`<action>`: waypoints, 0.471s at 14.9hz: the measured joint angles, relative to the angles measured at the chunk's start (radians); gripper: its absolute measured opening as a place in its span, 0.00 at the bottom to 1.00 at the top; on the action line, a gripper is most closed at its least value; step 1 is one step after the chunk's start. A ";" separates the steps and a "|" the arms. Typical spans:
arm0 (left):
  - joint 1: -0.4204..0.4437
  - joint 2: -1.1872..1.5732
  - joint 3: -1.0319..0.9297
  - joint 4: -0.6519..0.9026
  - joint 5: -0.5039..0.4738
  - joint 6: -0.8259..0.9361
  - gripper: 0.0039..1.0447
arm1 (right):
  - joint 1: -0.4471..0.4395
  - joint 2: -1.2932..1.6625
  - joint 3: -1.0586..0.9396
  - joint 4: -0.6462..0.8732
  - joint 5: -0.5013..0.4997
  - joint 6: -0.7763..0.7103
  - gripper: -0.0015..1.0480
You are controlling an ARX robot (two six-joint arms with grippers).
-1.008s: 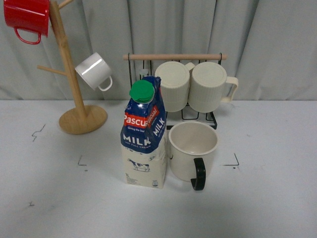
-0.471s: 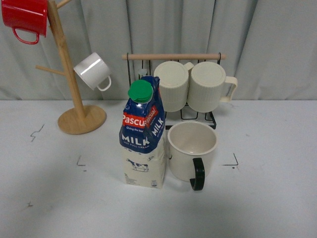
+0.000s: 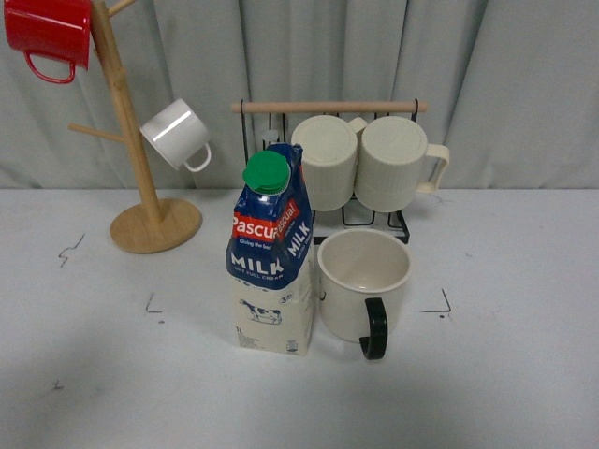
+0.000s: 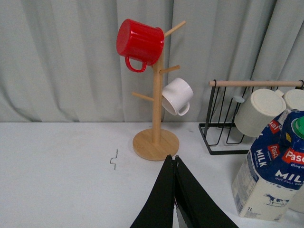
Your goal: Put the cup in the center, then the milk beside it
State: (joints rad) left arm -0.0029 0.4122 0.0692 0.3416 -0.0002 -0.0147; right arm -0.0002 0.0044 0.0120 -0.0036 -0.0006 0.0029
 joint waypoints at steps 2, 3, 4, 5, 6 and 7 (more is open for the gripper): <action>0.000 -0.043 -0.015 -0.029 0.000 0.000 0.01 | 0.000 0.000 0.000 0.000 0.000 0.000 0.94; 0.000 -0.063 -0.023 -0.045 0.000 0.000 0.01 | 0.000 0.000 0.000 0.000 0.000 0.000 0.94; 0.000 -0.070 -0.025 -0.050 0.000 0.000 0.01 | 0.000 0.000 0.000 0.000 0.000 0.000 0.94; 0.000 -0.076 -0.026 -0.056 0.000 0.000 0.01 | 0.000 0.000 0.000 0.000 0.000 0.000 0.94; 0.000 -0.097 -0.029 -0.069 0.000 0.000 0.01 | 0.000 0.000 0.000 0.000 0.000 0.000 0.94; 0.000 -0.116 -0.051 -0.033 0.000 0.000 0.01 | 0.000 0.000 0.000 0.000 0.000 0.000 0.94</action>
State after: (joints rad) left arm -0.0029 0.2966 0.0181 0.3084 -0.0002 -0.0147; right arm -0.0002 0.0044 0.0120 -0.0036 -0.0006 0.0025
